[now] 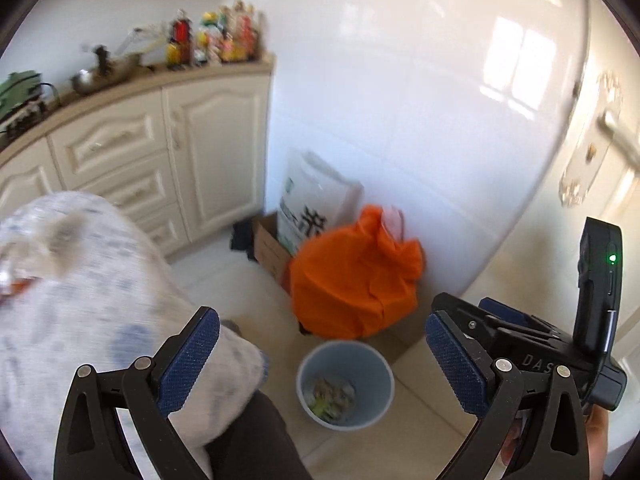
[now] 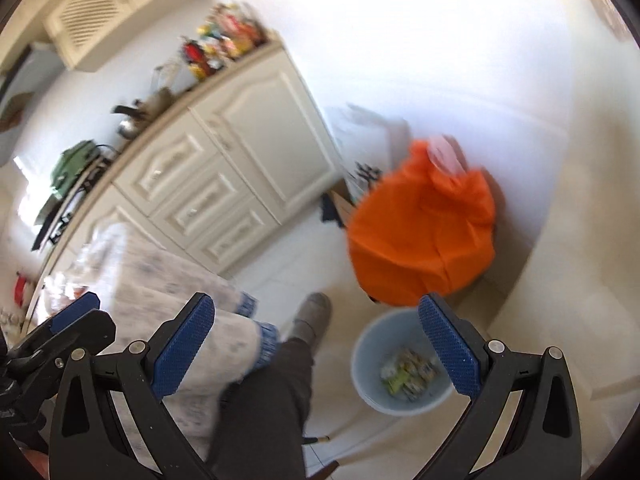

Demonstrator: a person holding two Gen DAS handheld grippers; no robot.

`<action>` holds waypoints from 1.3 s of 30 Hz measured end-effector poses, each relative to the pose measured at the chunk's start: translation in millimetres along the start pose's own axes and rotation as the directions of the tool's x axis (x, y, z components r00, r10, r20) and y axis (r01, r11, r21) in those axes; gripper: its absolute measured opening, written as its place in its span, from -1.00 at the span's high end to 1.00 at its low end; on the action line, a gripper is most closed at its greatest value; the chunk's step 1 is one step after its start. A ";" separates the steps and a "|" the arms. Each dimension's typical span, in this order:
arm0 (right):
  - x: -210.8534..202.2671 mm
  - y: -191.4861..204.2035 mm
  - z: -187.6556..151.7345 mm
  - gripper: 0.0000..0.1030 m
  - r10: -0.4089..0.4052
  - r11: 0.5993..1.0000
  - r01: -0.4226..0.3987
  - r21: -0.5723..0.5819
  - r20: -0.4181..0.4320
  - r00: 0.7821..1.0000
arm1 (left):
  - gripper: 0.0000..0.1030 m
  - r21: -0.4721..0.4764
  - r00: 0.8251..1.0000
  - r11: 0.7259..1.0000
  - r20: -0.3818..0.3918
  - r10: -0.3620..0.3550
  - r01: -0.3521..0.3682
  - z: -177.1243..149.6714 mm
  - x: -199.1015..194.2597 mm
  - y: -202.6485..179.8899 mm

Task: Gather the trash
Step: 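Return both open tools to the table, then grasp the yellow string-tied packet with left tool while right tool grasps clear bubble bag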

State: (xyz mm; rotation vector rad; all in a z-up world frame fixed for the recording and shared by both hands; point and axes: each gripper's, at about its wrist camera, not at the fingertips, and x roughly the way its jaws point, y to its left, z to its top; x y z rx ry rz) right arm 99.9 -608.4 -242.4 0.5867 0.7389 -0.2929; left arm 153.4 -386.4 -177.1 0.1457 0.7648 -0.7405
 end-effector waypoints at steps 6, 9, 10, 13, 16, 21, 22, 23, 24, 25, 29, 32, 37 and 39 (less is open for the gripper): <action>-23.2 69.3 16.0 -1.00 0.086 0.990 -0.080 -0.112 0.053 0.995 | -0.99 -0.065 0.990 0.996 0.116 0.075 -0.068 -13.8 -84.9 51.4; -31.3 100.7 17.9 -1.00 0.123 0.979 -0.111 -0.168 0.062 0.991 | -0.99 -0.088 0.980 0.991 0.163 0.115 -0.101 -23.4 -127.6 67.1; -34.0 112.0 18.2 -1.00 0.135 0.974 -0.121 -0.189 0.063 0.989 | -0.99 -0.096 0.976 0.989 0.178 0.129 -0.114 -25.8 -139.4 72.5; -41.3 143.2 17.2 -1.00 0.172 0.957 -0.150 -0.247 0.069 0.983 | -0.99 -0.134 0.959 0.980 0.225 0.174 -0.146 -39.7 -177.2 91.6; -47.2 178.6 14.0 -1.00 0.217 0.933 -0.187 -0.306 0.069 0.974 | -0.99 -0.159 0.942 0.970 0.255 0.220 -0.184 -54.2 -208.8 106.7; -48.4 227.7 2.5 -1.00 0.270 0.889 -0.228 -0.397 0.052 0.961 | -0.99 -0.226 0.909 0.942 0.282 0.307 -0.248 -77.2 -244.5 136.0; -47.6 241.4 -1.7 -1.00 0.283 0.874 -0.239 -0.423 0.043 0.958 | -0.99 -0.245 0.901 0.933 0.284 0.329 -0.264 -84.4 -252.7 144.3; -46.7 249.2 -4.1 -1.00 0.290 0.865 -0.246 -0.437 0.037 0.956 | -0.99 -0.258 0.896 0.927 0.281 0.343 -0.274 -85.0 -254.4 148.2; -45.6 257.3 -6.9 -1.00 0.297 0.857 -0.252 -0.450 0.031 0.954 | -0.99 -0.276 0.891 0.918 0.277 0.360 -0.285 -91.2 -259.9 155.7; -43.8 268.8 -11.6 -1.00 0.307 0.844 -0.263 -0.467 0.020 0.951 | -0.99 -0.289 0.887 0.912 0.274 0.371 -0.292 -94.4 -262.5 158.9; -39.1 295.2 -23.2 -1.00 0.328 0.809 -0.284 -0.514 -0.005 0.945 | -0.99 -0.335 0.871 0.887 0.267 0.413 -0.318 -110.8 -277.3 171.8; -36.9 312.1 -30.3 -1.00 0.343 0.787 -0.301 -0.538 -0.022 0.939 | -0.99 -0.344 0.859 0.875 0.266 0.439 -0.341 -118.0 -286.3 178.8; -28.8 333.6 -38.5 -1.00 0.354 0.765 -0.316 -0.561 -0.044 0.934 | -0.99 -0.351 0.843 0.858 0.255 0.473 -0.375 -120.0 -297.8 184.9; -24.7 339.0 -40.5 -1.00 0.356 0.761 -0.323 -0.563 -0.055 0.933 | -0.99 -0.357 0.836 0.849 0.250 0.488 -0.389 -123.8 -304.4 190.8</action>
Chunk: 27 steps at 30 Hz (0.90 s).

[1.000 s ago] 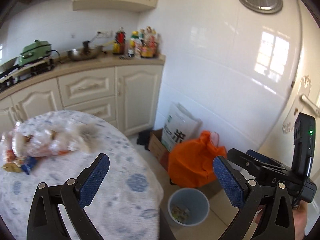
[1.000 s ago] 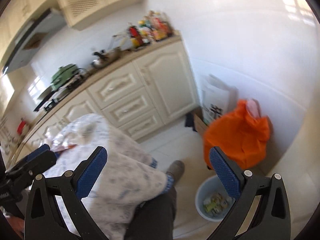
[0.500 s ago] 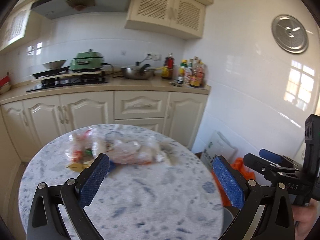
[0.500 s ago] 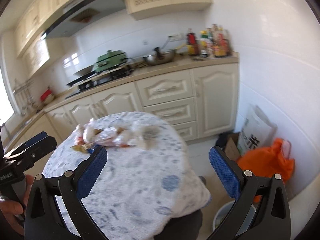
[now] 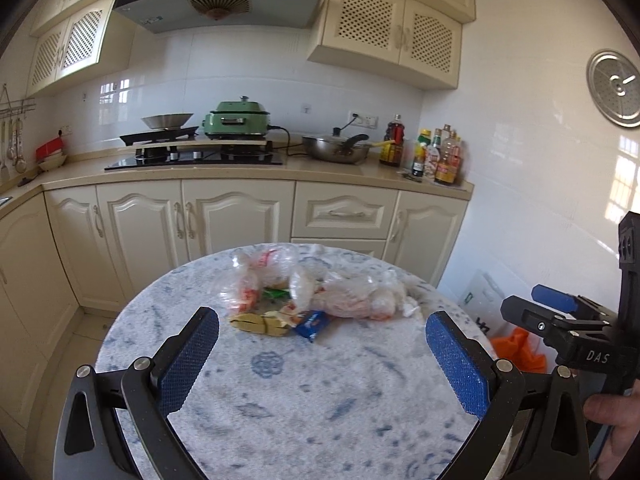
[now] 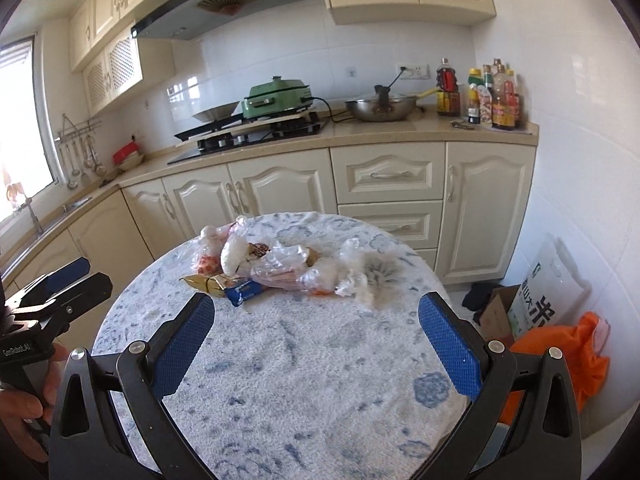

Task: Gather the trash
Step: 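Grasp the yellow string-tied packet with left tool while right tool grasps clear bubble bag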

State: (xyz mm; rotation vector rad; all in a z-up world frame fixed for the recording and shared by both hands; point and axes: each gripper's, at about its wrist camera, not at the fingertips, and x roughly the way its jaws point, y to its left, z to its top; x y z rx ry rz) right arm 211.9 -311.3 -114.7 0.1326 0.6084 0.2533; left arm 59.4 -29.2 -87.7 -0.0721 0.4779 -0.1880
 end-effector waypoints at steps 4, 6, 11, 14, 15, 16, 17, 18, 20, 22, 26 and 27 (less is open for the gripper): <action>20.9 4.4 1.9 -1.00 -0.002 1.000 0.002 -0.003 -0.037 0.999 | -0.99 0.006 0.999 1.000 -0.024 0.020 -0.020 2.7 16.7 16.9; 35.4 3.7 2.8 -1.00 -0.009 1.000 0.009 0.004 -0.066 0.998 | -0.99 0.009 0.999 1.000 -0.039 0.028 -0.028 3.0 26.5 22.2; 74.3 -8.4 3.7 -1.00 -0.030 0.998 0.036 0.049 -0.123 0.992 | -0.99 -0.008 0.994 0.999 -0.101 0.042 -0.043 0.6 65.2 39.1; 100.2 -23.2 8.0 -0.94 -0.051 0.993 0.067 0.098 -0.152 0.987 | -0.99 -0.018 0.991 0.999 -0.128 0.043 -0.046 4.0 89.2 47.3; 109.7 -27.3 10.5 -0.83 -0.062 0.991 0.080 0.108 -0.161 0.985 | -0.99 -0.021 0.990 0.999 -0.134 0.042 -0.045 4.8 97.4 49.4; 121.9 -32.4 13.1 -0.77 -0.072 0.989 0.093 0.119 -0.175 0.982 | -0.99 -0.024 0.989 0.999 -0.140 0.044 -0.048 6.3 106.2 50.7; 131.4 -35.8 14.8 -0.68 -0.075 0.987 0.099 0.124 -0.187 0.980 | -0.99 -0.024 0.989 0.998 -0.144 0.046 -0.050 7.5 112.9 51.6; 143.0 -39.3 16.6 -0.62 -0.080 0.986 0.107 0.126 -0.203 0.976 | -0.99 -0.023 0.988 0.998 -0.150 0.047 -0.051 8.7 121.9 53.3; 164.1 -44.7 19.1 -0.53 -0.086 0.985 0.117 0.126 -0.228 0.970 | -0.99 -0.021 0.985 0.998 -0.165 0.049 -0.053 10.6 137.6 54.0; 181.0 -48.1 20.3 -0.45 -0.086 0.985 0.120 0.126 -0.247 0.965 | -0.99 -0.012 0.982 0.998 -0.179 0.056 -0.059 12.6 155.5 53.7; 215.2 -53.6 22.4 -0.25 -0.083 0.987 0.120 0.111 -0.290 0.953 | -0.99 -0.019 0.978 0.998 -0.201 0.058 -0.063 15.5 186.0 56.0; 220.2 -53.8 22.2 -0.12 -0.085 0.987 0.122 0.106 -0.298 0.951 | -0.99 -0.021 0.978 0.998 -0.203 0.058 -0.064 16.9 190.9 55.4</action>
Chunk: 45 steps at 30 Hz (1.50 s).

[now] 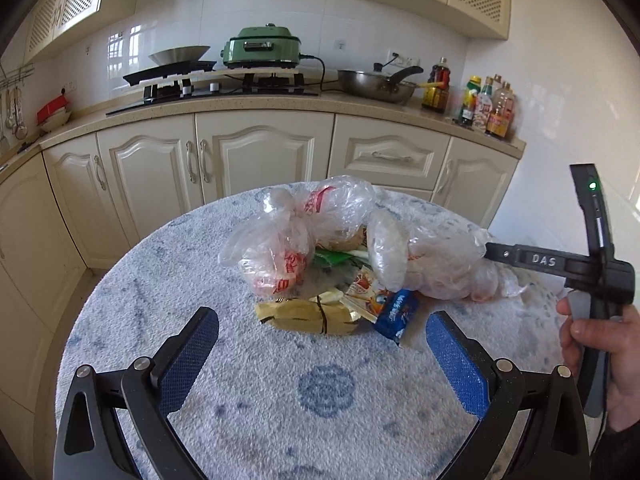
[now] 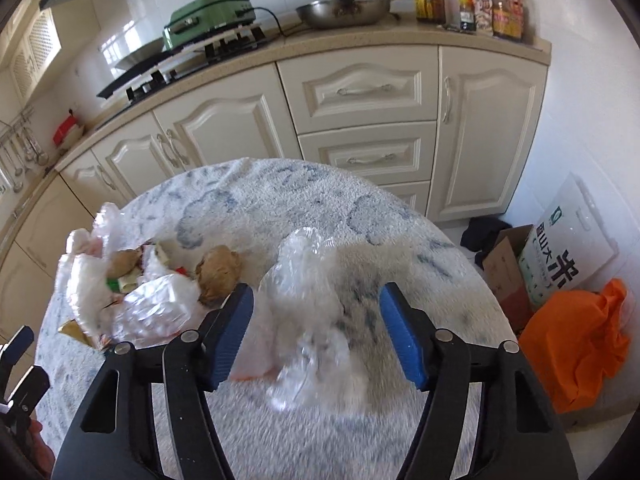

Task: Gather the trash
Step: 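Grasp the yellow string-tied packet with left tool while right tool grasps clear bubble bag, then lift the yellow packet and bubble bag off the table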

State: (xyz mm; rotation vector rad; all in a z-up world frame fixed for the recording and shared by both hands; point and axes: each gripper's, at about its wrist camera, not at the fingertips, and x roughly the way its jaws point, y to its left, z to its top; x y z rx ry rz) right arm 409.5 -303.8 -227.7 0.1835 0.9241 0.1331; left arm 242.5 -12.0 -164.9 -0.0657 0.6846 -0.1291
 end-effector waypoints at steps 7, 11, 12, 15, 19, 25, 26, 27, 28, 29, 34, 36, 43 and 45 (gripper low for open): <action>17.1 1.4 -11.2 0.49 -0.084 0.991 0.081 -0.110 -0.023 0.996 | -0.99 -0.010 1.000 1.000 -0.022 0.015 -0.015 7.8 35.6 -2.1; -4.2 -7.1 -30.0 0.51 -0.037 0.996 0.036 -0.081 -0.010 0.999 | -0.99 0.005 0.998 1.000 -0.046 0.031 -0.031 4.2 50.7 -4.7; -9.5 -7.4 -35.4 0.51 -0.022 0.997 0.021 -0.077 -0.009 1.000 | -0.99 0.012 0.998 0.999 -0.053 0.037 -0.036 4.0 55.1 -5.3; -19.1 -1.4 -45.7 0.52 0.020 0.997 -0.020 -0.072 -0.009 1.000 | -0.99 0.013 0.996 0.999 -0.086 0.035 -0.034 7.0 68.9 -6.9; -23.6 8.2 -55.8 0.51 0.057 0.996 -0.058 -0.074 -0.017 0.998 | -0.99 0.006 0.991 0.998 -0.119 0.056 -0.056 16.5 84.4 -8.2; -21.2 6.7 -57.2 0.51 0.085 0.995 -0.086 -0.049 -0.031 0.996 | -0.99 0.031 0.976 0.998 -0.208 0.064 -0.059 28.9 118.6 -11.7; -21.1 5.5 -57.0 0.52 0.090 0.995 -0.091 -0.043 -0.031 0.995 | -0.99 0.029 0.976 0.997 -0.204 0.070 -0.066 32.4 122.0 -10.6; -21.0 5.0 -57.0 0.51 0.091 0.995 -0.092 -0.041 -0.031 0.995 | -0.99 0.025 0.977 0.998 -0.202 0.068 -0.065 36.0 125.7 -8.8; -21.0 4.5 -56.9 0.51 0.091 0.995 -0.092 -0.041 -0.031 0.995 | -0.90 0.021 0.977 0.998 -0.201 0.064 -0.061 37.8 128.6 -7.0; -20.8 5.5 -56.7 0.51 0.086 0.995 -0.088 -0.045 -0.031 0.996 | -0.63 0.012 0.978 0.999 -0.201 0.052 -0.051 39.3 130.8 -5.2; -20.3 3.6 -56.9 0.52 0.087 0.995 -0.088 -0.044 -0.032 0.996 | -0.43 -0.005 0.980 0.999 -0.196 0.045 -0.047 37.2 132.0 0.1; -19.9 3.6 -56.6 0.51 0.086 0.995 -0.088 -0.044 -0.032 0.996 | -0.51 0.006 0.979 0.999 -0.201 0.042 -0.042 35.0 133.3 -1.1; -21.8 5.1 -57.8 0.51 0.091 0.995 -0.092 -0.040 -0.028 0.995 | -0.24 -0.066 0.983 0.997 -0.181 -0.038 0.026 30.0 125.8 15.1; -24.8 4.5 -59.8 0.51 0.100 0.994 -0.101 -0.036 -0.024 0.995 | -0.24 -0.075 0.983 0.997 -0.176 -0.042 0.030 24.3 117.1 21.9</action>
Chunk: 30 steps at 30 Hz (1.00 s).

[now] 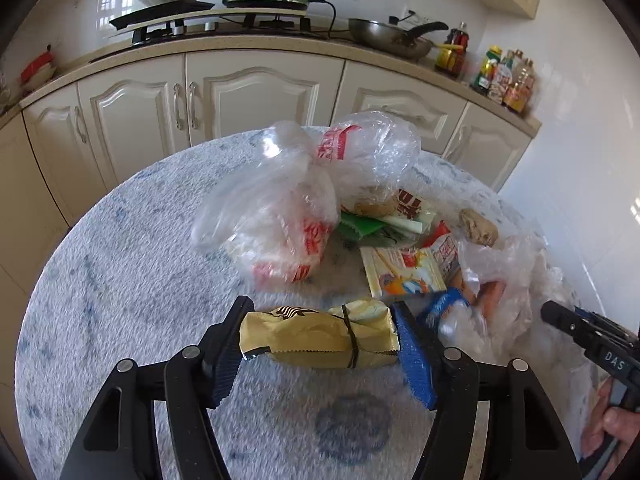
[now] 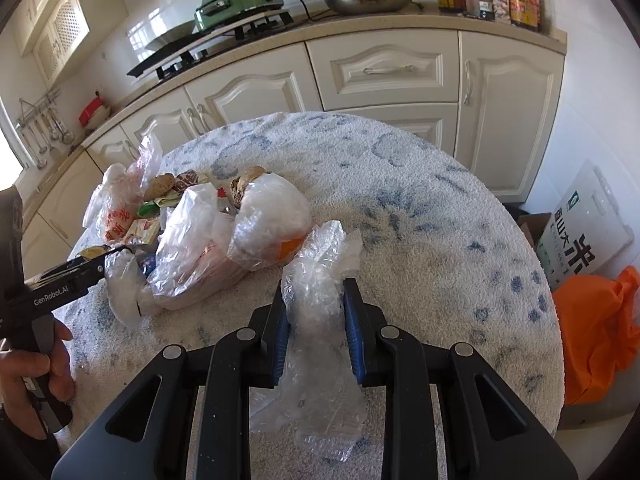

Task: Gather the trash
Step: 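Lift the yellow packet and bubble bag off the table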

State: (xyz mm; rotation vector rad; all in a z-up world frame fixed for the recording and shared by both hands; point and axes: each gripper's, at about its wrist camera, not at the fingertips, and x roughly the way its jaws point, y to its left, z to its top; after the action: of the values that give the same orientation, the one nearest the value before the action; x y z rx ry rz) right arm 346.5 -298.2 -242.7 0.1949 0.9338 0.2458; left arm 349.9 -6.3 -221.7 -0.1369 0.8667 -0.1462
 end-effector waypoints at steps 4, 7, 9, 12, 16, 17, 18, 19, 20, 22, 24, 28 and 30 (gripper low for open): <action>-9.5 4.4 -14.0 0.51 0.025 1.000 -0.025 -0.008 -0.009 1.000 | -0.24 -0.030 1.000 1.000 0.018 -0.008 0.009 -19.6 -21.7 12.3; -21.5 9.7 -26.8 0.51 0.025 1.000 -0.025 -0.018 -0.009 1.000 | -0.24 -0.037 0.999 0.999 0.034 -0.007 0.009 -36.6 -41.6 15.1; -30.7 11.5 -34.6 0.51 0.028 0.999 -0.028 -0.018 -0.005 1.000 | -0.24 -0.033 0.999 0.999 0.047 -0.018 0.020 -49.3 -56.8 13.0; -46.2 14.6 -45.7 0.51 0.028 0.999 -0.028 -0.023 0.007 1.000 | -0.24 -0.021 0.996 0.999 0.080 -0.026 0.027 -67.8 -81.6 4.7; -65.7 16.1 -55.0 0.51 0.033 0.999 -0.032 -0.025 0.031 0.999 | -0.24 0.003 0.989 1.000 0.148 -0.030 0.030 -86.6 -117.2 -10.3; -72.3 16.3 -57.0 0.51 0.035 0.999 -0.034 -0.026 0.041 0.999 | -0.24 0.011 0.986 0.999 0.162 -0.032 0.030 -89.6 -124.3 -14.8; -79.5 16.8 -58.7 0.51 0.032 0.999 -0.030 -0.031 0.055 0.998 | -0.24 0.022 0.983 0.999 0.180 -0.038 0.035 -93.1 -133.8 -21.0; -83.7 16.7 -58.7 0.51 0.031 0.999 -0.029 -0.034 0.063 0.998 | -0.24 0.031 0.980 0.999 0.194 -0.043 0.038 -96.1 -140.9 -26.3; -91.3 16.6 -60.0 0.51 0.033 0.999 -0.031 -0.036 0.077 0.996 | -0.24 0.045 0.976 0.998 0.212 -0.048 0.039 -99.2 -149.8 -33.5; -104.0 15.3 -61.2 0.51 0.037 0.999 -0.033 -0.038 0.101 0.994 | -0.24 0.072 0.969 0.997 0.239 -0.058 0.042 -103.9 -164.1 -48.7; -119.1 13.9 -61.9 0.51 0.043 0.999 -0.038 -0.039 0.130 0.991 | -0.24 0.095 0.962 0.994 0.262 -0.076 0.052 -107.5 -180.2 -64.0; -149.0 5.9 -64.7 0.51 0.038 0.999 -0.031 -0.040 0.183 0.982 | -0.24 0.141 0.949 0.987 0.294 -0.114 0.075 -110.6 -203.3 -89.7; -161.1 -1.1 -65.6 0.51 0.023 0.999 -0.017 -0.029 0.209 0.978 | -0.24 0.163 0.941 0.982 0.308 -0.141 0.094 -110.1 -210.5 -104.2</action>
State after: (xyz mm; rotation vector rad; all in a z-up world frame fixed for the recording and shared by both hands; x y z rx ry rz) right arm 201.5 -342.4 -157.4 0.2014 0.7191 0.2513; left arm 123.6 -76.6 -116.1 -0.0718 0.5220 -0.2913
